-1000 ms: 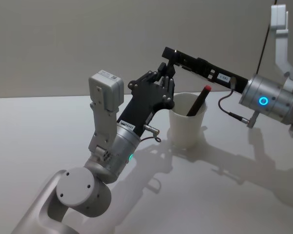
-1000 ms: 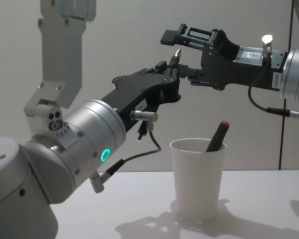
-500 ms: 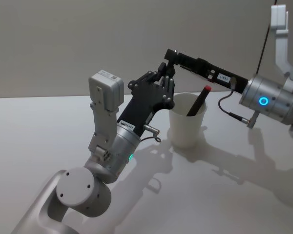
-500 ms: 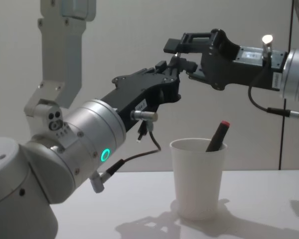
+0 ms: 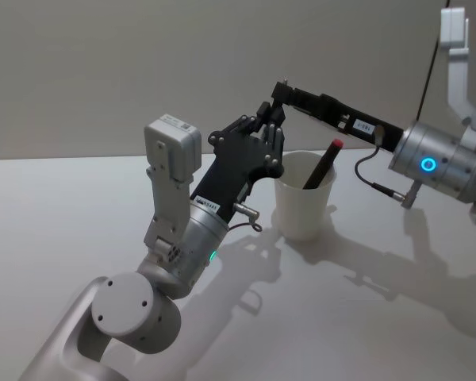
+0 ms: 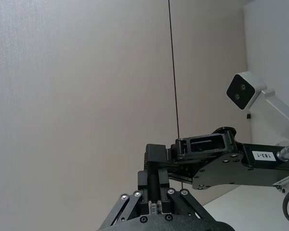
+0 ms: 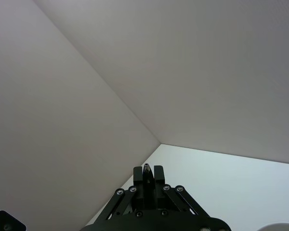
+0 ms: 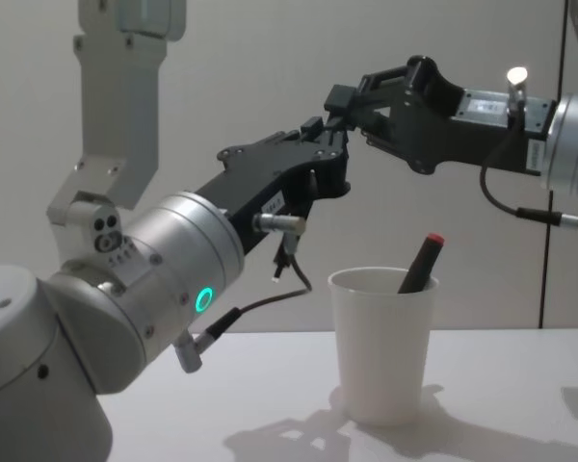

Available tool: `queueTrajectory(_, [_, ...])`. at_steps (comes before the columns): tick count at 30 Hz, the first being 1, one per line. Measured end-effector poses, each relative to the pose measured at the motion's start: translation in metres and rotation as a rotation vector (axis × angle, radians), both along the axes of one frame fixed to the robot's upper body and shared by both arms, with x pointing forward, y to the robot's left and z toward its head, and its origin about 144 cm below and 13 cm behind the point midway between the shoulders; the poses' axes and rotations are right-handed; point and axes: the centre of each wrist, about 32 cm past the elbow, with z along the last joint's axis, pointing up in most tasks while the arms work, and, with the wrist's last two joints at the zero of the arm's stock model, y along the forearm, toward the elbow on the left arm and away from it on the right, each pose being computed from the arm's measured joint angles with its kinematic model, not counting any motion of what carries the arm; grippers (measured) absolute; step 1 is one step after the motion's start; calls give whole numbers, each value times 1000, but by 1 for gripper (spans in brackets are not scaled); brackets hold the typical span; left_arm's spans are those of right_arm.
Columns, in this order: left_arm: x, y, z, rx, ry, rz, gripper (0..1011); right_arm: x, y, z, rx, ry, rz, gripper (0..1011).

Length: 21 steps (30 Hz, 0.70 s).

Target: Place the pen into the pen holder.

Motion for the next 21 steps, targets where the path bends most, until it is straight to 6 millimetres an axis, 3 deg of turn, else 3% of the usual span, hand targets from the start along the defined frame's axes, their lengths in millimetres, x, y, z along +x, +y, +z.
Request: queueTrajectory(21, [0, 0, 0, 0, 0, 1, 130, 0, 0, 0, 0, 0, 0, 120])
